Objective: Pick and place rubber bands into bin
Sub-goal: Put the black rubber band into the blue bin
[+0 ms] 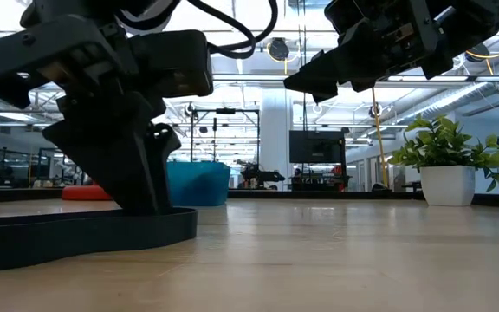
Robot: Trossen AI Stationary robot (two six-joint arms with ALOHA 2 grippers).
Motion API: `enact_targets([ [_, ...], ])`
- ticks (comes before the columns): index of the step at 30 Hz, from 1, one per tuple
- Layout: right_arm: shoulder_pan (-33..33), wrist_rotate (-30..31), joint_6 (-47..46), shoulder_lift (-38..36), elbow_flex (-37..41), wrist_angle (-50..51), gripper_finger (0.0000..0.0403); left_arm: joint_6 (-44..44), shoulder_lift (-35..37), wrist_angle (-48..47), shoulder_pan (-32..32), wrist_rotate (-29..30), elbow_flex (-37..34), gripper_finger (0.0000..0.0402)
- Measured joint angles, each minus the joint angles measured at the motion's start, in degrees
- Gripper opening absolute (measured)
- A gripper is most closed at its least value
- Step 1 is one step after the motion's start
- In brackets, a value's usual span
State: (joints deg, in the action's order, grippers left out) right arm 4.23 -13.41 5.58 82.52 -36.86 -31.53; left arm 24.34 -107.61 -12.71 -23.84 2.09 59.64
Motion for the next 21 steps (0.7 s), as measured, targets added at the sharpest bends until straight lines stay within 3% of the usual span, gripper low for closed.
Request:
enact_targets([
  [6,-0.02,0.00,0.00,0.00,0.00,0.00,0.0172,-0.06,0.04,-0.02,0.09,-1.38,-0.07,0.0156],
  [17,-0.02,0.00,0.00,0.00,0.00,0.02,0.0174,-0.34,0.38,-0.54,1.75,-3.59,-0.15,0.0016],
  [21,-0.02,0.00,0.00,0.00,0.00,0.02,0.0172,-0.18,1.51,-2.81,1.99,-6.22,-0.18,0.0010],
])
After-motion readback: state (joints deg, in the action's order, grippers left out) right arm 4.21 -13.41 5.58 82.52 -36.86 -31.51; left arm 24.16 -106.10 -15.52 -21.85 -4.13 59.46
